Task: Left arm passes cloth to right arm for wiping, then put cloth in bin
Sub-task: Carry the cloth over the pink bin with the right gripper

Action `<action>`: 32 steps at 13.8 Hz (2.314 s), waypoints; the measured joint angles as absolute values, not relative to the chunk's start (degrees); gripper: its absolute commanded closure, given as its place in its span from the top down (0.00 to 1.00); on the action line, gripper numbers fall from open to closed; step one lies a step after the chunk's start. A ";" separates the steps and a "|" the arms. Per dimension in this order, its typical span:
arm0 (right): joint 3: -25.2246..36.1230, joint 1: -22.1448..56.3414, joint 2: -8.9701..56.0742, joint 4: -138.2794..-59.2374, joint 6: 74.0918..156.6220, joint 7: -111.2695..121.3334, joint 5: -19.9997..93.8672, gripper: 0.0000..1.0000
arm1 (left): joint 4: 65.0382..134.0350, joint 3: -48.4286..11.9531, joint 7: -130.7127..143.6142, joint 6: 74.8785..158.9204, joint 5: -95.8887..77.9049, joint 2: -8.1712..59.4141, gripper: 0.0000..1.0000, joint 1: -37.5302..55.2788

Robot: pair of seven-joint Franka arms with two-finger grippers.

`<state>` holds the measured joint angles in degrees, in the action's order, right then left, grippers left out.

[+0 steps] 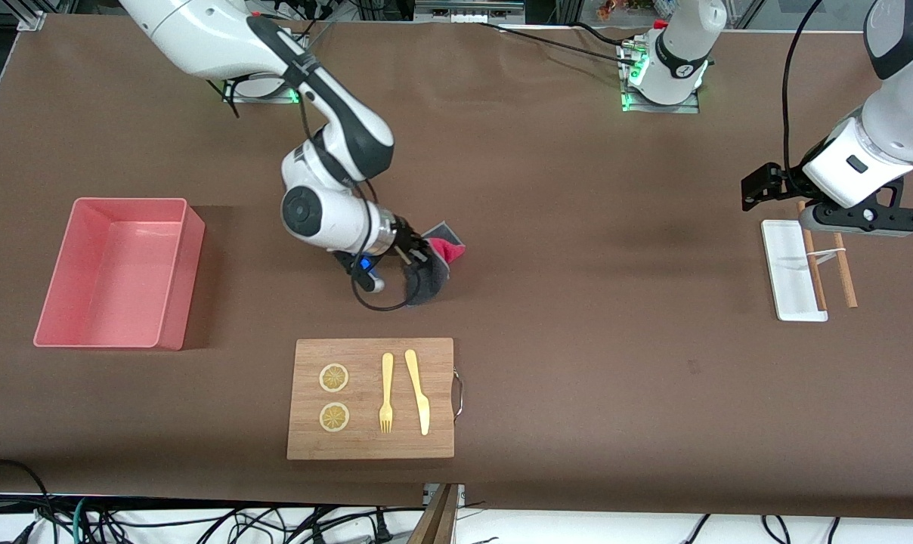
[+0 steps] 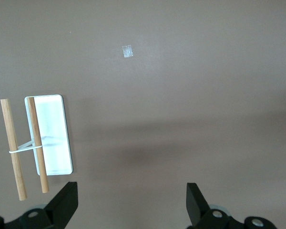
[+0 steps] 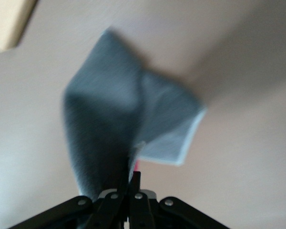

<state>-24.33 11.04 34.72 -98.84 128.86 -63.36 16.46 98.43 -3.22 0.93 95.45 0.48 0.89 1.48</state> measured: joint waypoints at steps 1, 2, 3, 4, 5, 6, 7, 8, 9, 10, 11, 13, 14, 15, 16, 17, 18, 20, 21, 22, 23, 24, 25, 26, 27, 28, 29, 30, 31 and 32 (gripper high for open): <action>-22.60 10.39 34.46 -98.64 125.00 -59.92 15.97 0.00 | 98.43 -3.22 0.93 95.46 0.48 0.89 1.00 1.48; -20.86 9.81 34.15 -98.51 121.56 -57.04 15.17 0.00 | 98.42 -3.22 0.93 95.47 0.48 0.89 1.00 1.48; -19.01 9.35 33.76 -98.46 118.50 -54.26 14.59 0.00 | 98.41 -3.22 0.93 95.47 0.48 0.89 1.00 1.48; -17.14 9.04 33.36 -98.45 116.09 -51.30 14.37 0.00 | 98.41 -3.22 0.93 95.47 0.48 0.89 1.00 1.48; -15.24 8.84 33.00 -98.43 114.16 -48.12 14.27 0.00 | 98.41 -3.22 0.93 95.47 0.48 0.89 1.00 1.48; -13.24 8.75 32.59 -98.42 112.49 -44.84 14.20 0.00 | 98.41 -3.22 0.94 95.47 0.48 0.89 1.00 1.48; -11.07 8.66 32.15 -98.41 110.89 -41.43 14.14 0.00 | 98.41 -3.22 0.95 95.47 0.48 0.89 1.00 1.48; -8.95 8.52 31.78 -98.40 109.56 -38.17 14.12 0.00 | 98.41 -3.22 0.96 95.47 0.48 0.89 1.00 1.49; -6.83 8.37 31.51 -98.40 108.32 -34.68 14.09 0.00 | 98.41 -3.22 0.96 95.47 0.48 0.89 1.00 1.49; -4.73 8.25 31.27 -98.40 107.20 -31.13 14.08 0.00 | 98.41 -3.22 0.97 95.47 0.48 0.89 1.00 1.51; -2.89 8.15 31.02 -98.40 106.32 -27.92 14.00 0.00 | 98.41 -3.22 0.99 95.47 0.48 0.89 1.00 1.52; -0.49 7.92 30.25 -98.18 104.66 -23.42 11.99 0.00 | 98.40 -3.22 0.99 95.47 0.48 0.89 1.00 1.53; -0.14 7.61 29.48 -97.75 103.42 -22.57 10.55 0.00 | 98.40 -3.22 0.99 95.47 0.48 0.89 1.00 1.53; 0.00 7.34 28.31 -96.89 101.41 -22.18 9.75 0.00 | 98.39 -3.22 0.99 95.47 0.48 0.89 1.00 1.54; 0.04 7.08 26.78 -95.48 98.18 -22.12 9.43 0.00 | 98.39 -3.23 0.99 95.47 0.48 0.89 1.00 1.55; 0.05 6.76 25.06 -93.46 93.60 -22.12 9.25 0.00 | 98.38 -3.23 0.99 95.47 0.48 0.89 1.00 1.56; 0.10 6.36 23.26 -90.97 88.36 -22.12 9.12 0.00 | 98.38 -3.24 0.99 95.47 0.48 0.89 1.00 1.57; 0.33 5.22 20.33 -85.52 78.26 -21.62 8.11 0.00 | 98.37 -3.24 0.99 95.47 0.48 0.89 1.00 1.59; 0.98 4.73 19.41 -83.18 74.20 -20.13 7.30 0.00 | 98.37 -3.24 0.99 95.47 0.48 0.89 1.00 1.58; 2.20 4.42 18.83 -81.21 70.94 -17.90 6.52 0.00 | 98.37 -3.24 0.99 95.47 0.48 0.89 1.00 1.59; 3.86 4.27 18.66 -79.59 68.39 -15.26 5.70 0.00 | 98.37 -3.24 0.99 95.47 0.48 0.89 1.00 1.59; 5.76 4.11 18.68 -78.28 66.31 -11.97 4.36 0.00 | 98.36 -3.24 0.99 95.47 0.48 0.89 1.00 1.59; 7.65 3.96 18.71 -77.40 65.00 -8.00 2.55 0.00 | 98.35 -3.24 0.99 95.47 0.48 0.89 1.00 1.59; 9.60 3.84 18.73 -76.91 64.41 -3.43 0.52 0.00 | 98.34 -3.25 0.99 95.47 0.48 0.89 1.00 1.60; 11.58 3.73 18.79 -76.73 64.29 1.12 -1.25 0.00 | 98.34 -3.25 0.99 95.47 0.48 0.89 1.00 1.60; 13.61 3.46 18.95 -76.70 64.34 5.54 -2.67 0.00 | 98.33 -3.26 0.99 95.47 0.48 0.89 1.00 1.61; 15.12 2.86 19.24 -76.71 64.66 9.21 -3.80 0.00 | 98.32 -3.26 0.99 95.47 0.48 0.89 1.00 1.61; 16.07 2.16 19.62 -76.71 65.41 11.97 -4.64 0.00 | 98.32 -3.26 0.99 95.47 0.48 0.89 1.00 1.61; 16.70 1.63 20.12 -76.81 66.44 13.75 -5.07 0.00 | 98.31 -3.26 0.99 95.47 0.48 0.89 1.00 1.61; 17.21 1.33 20.74 -77.13 67.59 14.83 -5.24 0.00 | 98.31 -3.26 0.99 95.47 0.48 0.89 1.00 1.61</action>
